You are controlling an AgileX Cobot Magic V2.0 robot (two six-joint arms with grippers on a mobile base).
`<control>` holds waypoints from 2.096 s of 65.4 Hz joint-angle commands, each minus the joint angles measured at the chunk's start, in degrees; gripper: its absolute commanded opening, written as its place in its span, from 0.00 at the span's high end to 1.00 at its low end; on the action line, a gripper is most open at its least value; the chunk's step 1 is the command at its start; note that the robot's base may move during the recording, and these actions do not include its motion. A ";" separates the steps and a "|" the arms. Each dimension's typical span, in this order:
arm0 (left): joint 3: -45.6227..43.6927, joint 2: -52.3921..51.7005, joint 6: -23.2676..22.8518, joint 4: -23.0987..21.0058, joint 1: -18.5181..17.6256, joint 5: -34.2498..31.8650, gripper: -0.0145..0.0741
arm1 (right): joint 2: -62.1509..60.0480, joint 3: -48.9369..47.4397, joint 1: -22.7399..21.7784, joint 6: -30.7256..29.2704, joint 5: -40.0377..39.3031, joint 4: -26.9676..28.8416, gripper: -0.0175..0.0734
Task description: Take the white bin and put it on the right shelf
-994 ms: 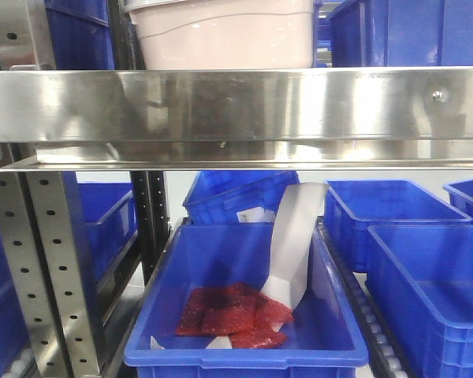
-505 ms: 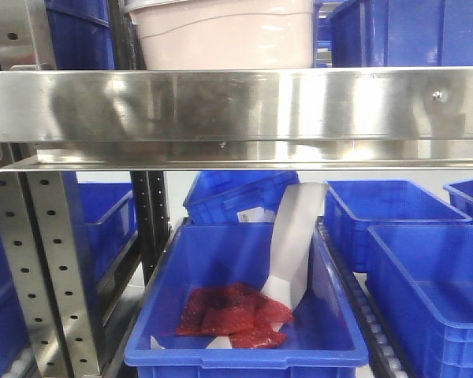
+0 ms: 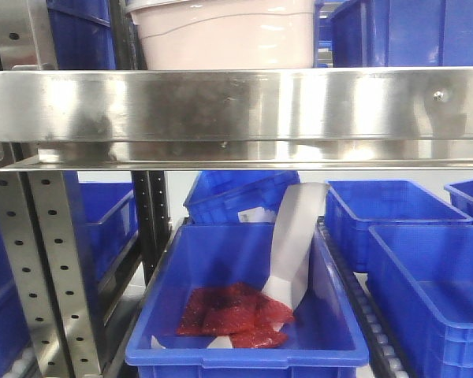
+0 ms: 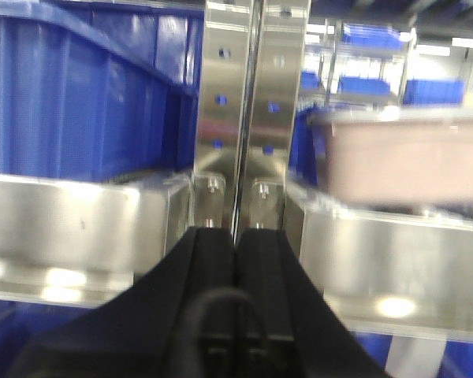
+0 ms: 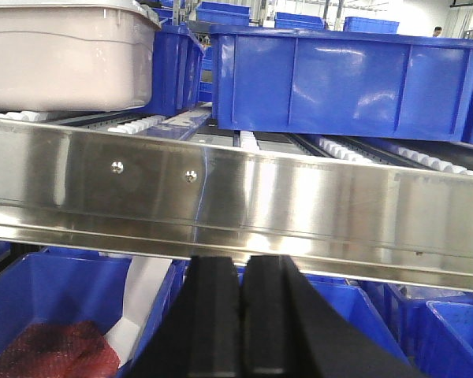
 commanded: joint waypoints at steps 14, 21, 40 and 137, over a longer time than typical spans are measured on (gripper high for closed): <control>-0.15 -5.55 -0.42 0.95 -0.40 7.61 0.97 | -1.07 0.00 -0.03 -0.49 -4.73 -0.30 0.76; -0.15 -5.79 -0.42 0.95 -1.97 8.01 0.97 | -1.07 0.00 -0.03 -0.49 -4.73 -0.30 0.76; -0.15 -5.79 -0.42 0.95 -4.34 7.60 0.97 | -1.07 0.00 -0.03 -0.49 -4.67 -0.30 0.76; -0.15 -5.79 -0.42 4.23 -3.50 5.49 0.97 | -1.07 0.00 -0.03 -0.49 -4.67 -0.30 0.76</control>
